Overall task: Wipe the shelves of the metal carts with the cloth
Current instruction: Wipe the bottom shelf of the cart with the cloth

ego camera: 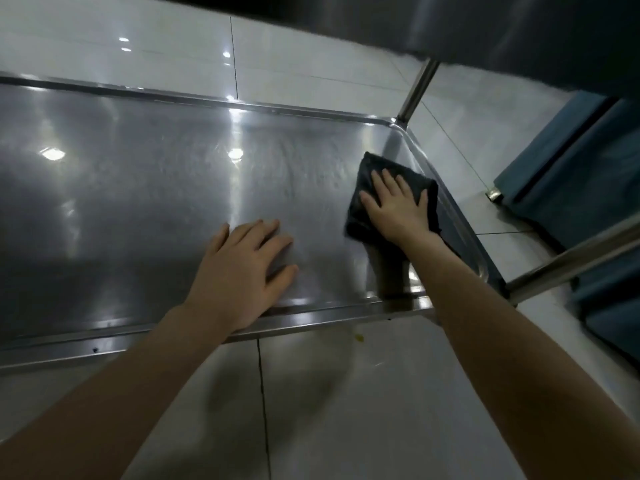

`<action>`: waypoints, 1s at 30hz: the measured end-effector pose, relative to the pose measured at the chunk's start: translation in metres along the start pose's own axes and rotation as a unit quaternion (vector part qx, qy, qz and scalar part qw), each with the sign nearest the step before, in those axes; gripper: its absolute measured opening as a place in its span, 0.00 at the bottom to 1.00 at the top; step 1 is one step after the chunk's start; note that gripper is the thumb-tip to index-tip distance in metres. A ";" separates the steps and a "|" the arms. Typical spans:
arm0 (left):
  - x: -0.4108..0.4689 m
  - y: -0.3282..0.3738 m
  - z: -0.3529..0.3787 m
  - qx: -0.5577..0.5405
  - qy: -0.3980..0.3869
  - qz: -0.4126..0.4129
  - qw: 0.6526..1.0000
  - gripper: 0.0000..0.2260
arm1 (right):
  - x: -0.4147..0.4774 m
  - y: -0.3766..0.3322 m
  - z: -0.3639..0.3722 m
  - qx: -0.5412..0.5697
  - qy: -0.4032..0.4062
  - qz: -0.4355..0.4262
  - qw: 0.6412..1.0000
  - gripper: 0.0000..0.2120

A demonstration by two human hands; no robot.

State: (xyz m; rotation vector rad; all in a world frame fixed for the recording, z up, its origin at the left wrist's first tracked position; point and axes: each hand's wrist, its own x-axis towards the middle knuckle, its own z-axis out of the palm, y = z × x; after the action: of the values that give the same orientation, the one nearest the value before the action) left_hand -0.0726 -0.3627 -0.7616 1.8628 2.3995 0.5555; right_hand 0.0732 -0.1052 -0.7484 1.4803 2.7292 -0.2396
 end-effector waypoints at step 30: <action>0.005 0.005 0.003 0.002 -0.011 -0.037 0.999 0.26 | 0.057 0.043 -0.004 -0.008 0.020 0.054 0.998 0.34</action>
State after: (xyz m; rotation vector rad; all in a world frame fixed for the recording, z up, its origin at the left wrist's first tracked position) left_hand -0.0682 -0.3560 -0.7614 1.7635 2.4451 0.5236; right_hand 0.0785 -0.0341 -0.7549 1.6402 2.6632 -0.1851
